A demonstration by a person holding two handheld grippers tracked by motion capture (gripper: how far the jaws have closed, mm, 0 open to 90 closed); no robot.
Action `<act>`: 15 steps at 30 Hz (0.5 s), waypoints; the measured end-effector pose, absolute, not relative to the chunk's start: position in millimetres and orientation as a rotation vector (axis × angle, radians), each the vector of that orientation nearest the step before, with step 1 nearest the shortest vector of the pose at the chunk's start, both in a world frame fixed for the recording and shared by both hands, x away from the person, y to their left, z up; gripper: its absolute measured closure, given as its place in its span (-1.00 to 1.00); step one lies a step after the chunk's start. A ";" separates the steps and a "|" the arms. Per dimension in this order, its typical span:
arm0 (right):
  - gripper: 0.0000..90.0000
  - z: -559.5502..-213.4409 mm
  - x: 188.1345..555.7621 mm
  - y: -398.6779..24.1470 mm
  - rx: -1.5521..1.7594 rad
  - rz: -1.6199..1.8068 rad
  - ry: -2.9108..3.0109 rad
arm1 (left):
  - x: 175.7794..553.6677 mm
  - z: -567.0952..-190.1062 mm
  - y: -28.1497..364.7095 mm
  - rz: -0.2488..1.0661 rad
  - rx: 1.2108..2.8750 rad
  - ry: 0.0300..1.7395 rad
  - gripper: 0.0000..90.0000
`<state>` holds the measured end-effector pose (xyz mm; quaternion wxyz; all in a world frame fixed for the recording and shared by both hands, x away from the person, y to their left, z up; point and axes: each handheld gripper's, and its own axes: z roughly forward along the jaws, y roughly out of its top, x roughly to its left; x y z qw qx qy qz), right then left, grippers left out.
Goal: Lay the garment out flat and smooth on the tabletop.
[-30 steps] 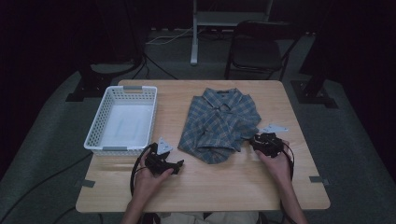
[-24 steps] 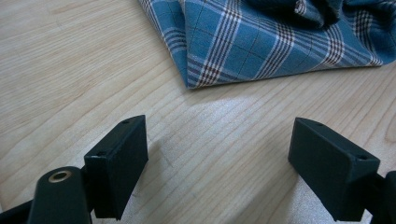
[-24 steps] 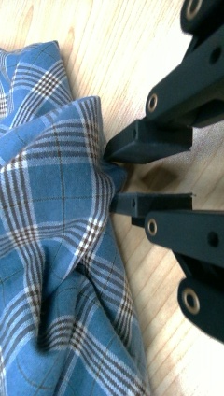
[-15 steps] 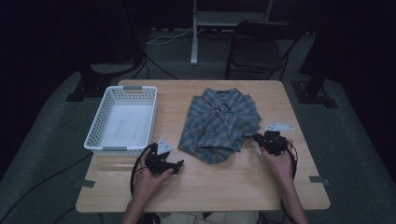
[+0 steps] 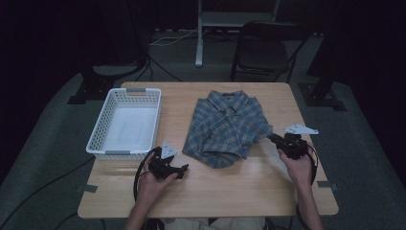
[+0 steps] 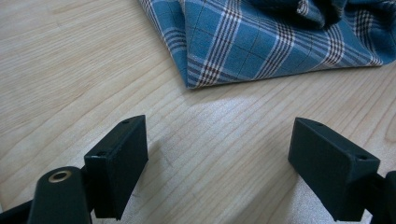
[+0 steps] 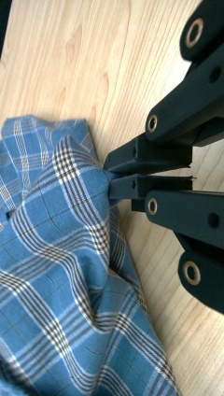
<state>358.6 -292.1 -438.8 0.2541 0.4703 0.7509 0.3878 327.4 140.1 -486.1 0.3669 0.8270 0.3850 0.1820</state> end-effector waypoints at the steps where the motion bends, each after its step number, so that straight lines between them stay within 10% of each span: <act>1: 0.90 -438.8 358.6 -292.1 1.278 1.054 2.040 | 327.4 -486.1 140.1 0.468 2.125 0.989 -0.55; 15: 0.90 -424.0 346.9 -322.1 1.340 1.084 1.933 | 327.4 -486.1 140.2 0.468 2.126 0.989 -0.55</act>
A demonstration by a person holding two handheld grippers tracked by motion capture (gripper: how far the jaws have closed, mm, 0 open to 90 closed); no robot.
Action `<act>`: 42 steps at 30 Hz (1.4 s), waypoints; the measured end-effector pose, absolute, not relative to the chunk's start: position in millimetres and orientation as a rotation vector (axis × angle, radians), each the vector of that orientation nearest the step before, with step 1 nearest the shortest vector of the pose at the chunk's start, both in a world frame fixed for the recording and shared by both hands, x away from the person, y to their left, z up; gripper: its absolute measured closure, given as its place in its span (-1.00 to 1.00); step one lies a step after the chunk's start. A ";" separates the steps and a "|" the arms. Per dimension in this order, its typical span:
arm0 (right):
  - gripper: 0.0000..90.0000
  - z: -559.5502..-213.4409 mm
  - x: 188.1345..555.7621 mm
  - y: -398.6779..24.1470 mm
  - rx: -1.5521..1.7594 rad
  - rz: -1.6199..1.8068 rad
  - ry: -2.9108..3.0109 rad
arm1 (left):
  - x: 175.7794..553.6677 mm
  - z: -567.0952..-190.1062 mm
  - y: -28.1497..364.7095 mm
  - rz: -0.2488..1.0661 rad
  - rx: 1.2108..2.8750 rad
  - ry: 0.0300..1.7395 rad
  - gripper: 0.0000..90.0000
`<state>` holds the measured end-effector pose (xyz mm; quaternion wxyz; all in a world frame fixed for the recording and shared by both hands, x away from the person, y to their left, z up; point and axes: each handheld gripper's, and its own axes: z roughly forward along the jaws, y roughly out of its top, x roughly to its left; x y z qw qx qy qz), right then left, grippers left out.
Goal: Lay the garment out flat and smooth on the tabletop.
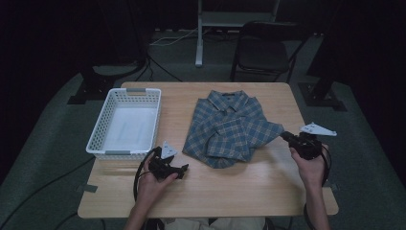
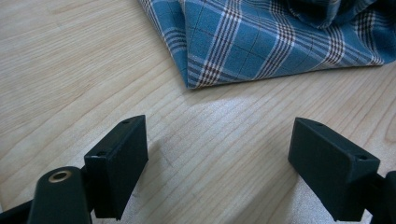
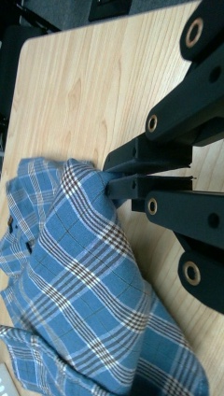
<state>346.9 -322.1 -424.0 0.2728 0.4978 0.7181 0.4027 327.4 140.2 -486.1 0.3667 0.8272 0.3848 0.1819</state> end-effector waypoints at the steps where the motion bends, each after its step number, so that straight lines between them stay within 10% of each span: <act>1: 0.90 -423.6 346.2 -323.7 1.343 1.083 1.927 | 327.4 -486.1 140.2 0.467 2.125 0.989 -0.55; 21: 0.89 -426.6 335.9 -363.1 1.512 0.968 1.815 | 327.4 -486.1 140.1 0.468 2.125 0.989 -0.55; 42: 0.38 -438.7 318.7 -330.6 1.384 1.041 2.022 | 327.4 -486.1 140.1 0.468 2.125 0.989 -0.55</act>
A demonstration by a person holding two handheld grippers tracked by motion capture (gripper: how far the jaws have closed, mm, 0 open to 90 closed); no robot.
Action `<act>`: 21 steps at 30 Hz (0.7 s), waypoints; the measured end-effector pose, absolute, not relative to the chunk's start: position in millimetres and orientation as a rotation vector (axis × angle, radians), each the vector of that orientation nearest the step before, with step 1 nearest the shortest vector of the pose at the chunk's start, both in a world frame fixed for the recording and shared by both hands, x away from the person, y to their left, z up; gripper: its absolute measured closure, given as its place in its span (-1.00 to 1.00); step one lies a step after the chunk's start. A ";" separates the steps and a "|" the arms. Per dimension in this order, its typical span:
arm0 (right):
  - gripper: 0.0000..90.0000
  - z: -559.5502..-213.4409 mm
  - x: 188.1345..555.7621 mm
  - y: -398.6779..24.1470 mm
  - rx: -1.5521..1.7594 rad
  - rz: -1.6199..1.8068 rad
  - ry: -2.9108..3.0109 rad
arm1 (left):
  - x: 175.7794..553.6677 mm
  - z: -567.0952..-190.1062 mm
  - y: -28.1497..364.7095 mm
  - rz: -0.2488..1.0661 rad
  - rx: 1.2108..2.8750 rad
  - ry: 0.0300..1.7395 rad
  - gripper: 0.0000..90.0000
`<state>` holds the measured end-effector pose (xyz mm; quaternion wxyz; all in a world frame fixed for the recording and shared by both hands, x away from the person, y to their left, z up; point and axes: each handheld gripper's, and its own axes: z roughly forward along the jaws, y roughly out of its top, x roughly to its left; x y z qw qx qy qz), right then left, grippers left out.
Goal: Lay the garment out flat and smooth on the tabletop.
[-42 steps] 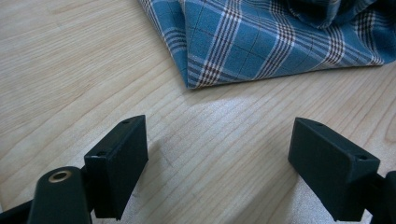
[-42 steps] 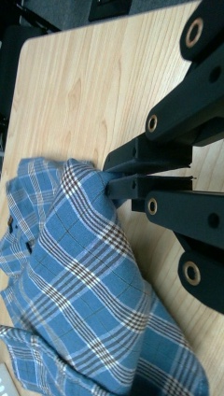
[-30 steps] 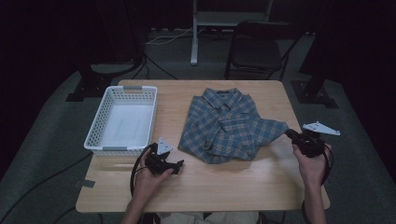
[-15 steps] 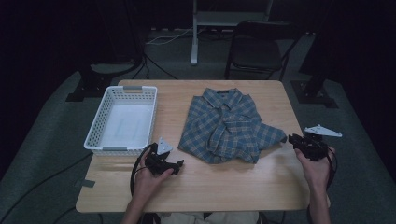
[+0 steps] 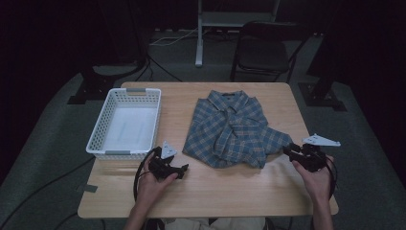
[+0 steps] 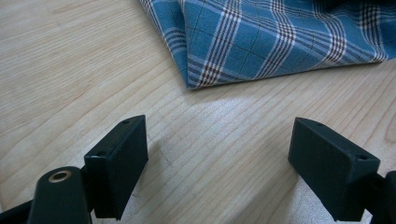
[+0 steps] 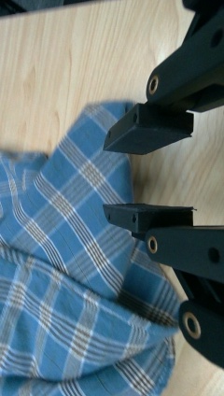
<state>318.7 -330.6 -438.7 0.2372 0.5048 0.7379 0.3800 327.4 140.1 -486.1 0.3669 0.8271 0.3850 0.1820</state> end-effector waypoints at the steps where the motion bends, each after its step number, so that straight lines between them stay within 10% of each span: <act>1: 0.36 -439.9 318.3 -328.3 1.380 1.043 2.030 | 327.4 -486.1 140.1 0.468 2.125 0.989 -0.55; 21: 0.23 -454.8 305.9 -305.2 1.299 1.032 2.142 | 327.4 -486.1 140.1 0.468 2.125 0.989 -0.55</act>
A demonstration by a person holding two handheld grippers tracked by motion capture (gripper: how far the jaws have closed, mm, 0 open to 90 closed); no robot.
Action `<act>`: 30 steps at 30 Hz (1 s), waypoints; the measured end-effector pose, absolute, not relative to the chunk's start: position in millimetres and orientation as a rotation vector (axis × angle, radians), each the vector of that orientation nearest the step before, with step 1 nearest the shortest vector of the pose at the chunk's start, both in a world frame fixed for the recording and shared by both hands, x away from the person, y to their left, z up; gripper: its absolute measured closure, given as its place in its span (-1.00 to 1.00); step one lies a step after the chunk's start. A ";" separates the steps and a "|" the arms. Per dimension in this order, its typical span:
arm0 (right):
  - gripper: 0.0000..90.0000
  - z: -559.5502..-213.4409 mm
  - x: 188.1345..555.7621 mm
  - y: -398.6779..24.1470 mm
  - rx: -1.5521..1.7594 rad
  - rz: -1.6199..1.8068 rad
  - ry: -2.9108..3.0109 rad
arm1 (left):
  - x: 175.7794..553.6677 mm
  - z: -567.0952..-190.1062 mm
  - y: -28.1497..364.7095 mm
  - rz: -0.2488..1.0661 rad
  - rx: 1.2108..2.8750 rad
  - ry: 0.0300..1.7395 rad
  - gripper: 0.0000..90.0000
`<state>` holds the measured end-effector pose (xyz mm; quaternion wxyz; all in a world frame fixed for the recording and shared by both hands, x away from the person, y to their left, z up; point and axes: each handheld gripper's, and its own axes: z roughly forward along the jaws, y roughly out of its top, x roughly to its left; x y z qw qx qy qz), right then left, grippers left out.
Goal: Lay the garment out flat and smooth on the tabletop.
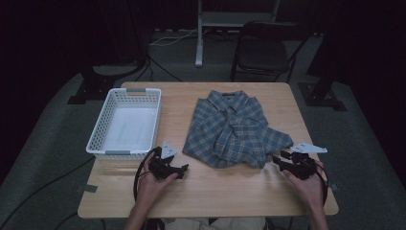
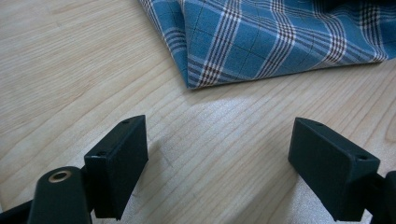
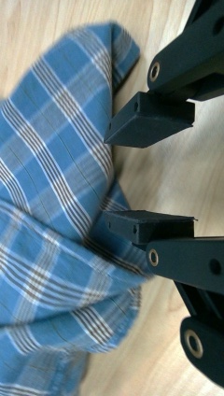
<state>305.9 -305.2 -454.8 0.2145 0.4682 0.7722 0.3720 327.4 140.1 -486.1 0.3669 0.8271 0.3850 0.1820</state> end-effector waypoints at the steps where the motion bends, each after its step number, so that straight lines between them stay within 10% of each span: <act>1: 0.23 -456.1 304.9 -303.1 1.287 1.022 2.154 | 327.4 -486.1 140.2 0.468 2.125 0.989 -0.55; 30: 0.04 -471.5 291.3 -260.9 1.092 1.076 2.310 | 327.4 -486.1 140.1 0.468 2.125 0.989 -0.55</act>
